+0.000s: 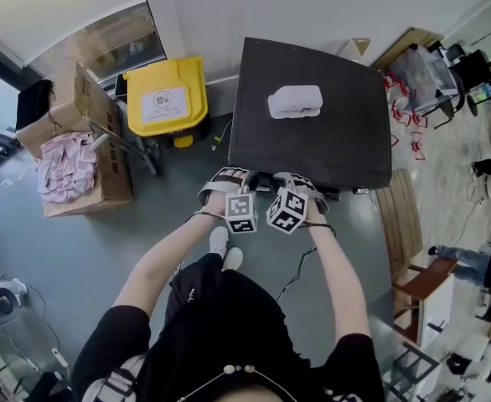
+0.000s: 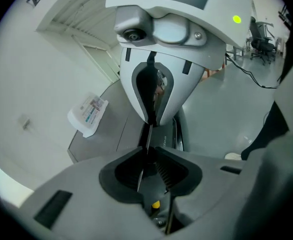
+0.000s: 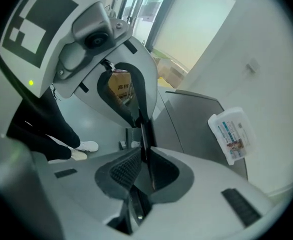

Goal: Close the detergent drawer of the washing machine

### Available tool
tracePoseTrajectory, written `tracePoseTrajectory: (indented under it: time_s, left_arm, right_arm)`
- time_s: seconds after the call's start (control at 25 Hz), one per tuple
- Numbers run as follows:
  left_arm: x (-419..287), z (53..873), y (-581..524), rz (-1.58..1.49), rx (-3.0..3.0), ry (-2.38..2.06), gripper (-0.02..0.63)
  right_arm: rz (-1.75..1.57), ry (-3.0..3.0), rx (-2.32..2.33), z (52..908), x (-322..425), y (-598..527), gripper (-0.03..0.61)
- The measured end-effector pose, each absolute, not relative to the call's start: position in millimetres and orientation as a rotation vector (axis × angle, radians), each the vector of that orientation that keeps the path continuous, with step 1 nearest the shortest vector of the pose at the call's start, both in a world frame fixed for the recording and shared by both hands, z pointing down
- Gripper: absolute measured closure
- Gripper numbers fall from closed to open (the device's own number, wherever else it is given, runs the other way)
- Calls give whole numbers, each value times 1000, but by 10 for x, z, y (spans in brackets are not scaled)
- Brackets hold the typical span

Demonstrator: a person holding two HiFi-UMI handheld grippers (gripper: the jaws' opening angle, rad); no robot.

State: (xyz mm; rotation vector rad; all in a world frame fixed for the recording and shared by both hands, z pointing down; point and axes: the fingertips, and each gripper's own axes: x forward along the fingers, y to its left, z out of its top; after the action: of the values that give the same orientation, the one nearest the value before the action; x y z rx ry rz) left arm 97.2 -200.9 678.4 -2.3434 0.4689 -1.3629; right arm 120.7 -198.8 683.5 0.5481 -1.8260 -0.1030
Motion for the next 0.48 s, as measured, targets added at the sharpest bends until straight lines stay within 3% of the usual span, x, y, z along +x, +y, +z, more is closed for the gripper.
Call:
tracePoseTrajectory:
  time_s: [0.28, 0.36, 0.48]
  left_arm:
    - [975, 6822, -2010, -1330, -2381, 553, 531]
    - [982, 6806, -2017, -1328, -2406, 566, 531]
    - [981, 6776, -2022, -1305, -2461, 631, 531]
  right_arm:
    - [-240, -1796, 693, 6744, 1214, -2037, 466]
    - [-223, -1805, 737, 6721, 1243, -2077, 422]
    - [-139, -1851, 773, 6726, 1260, -2091, 419]
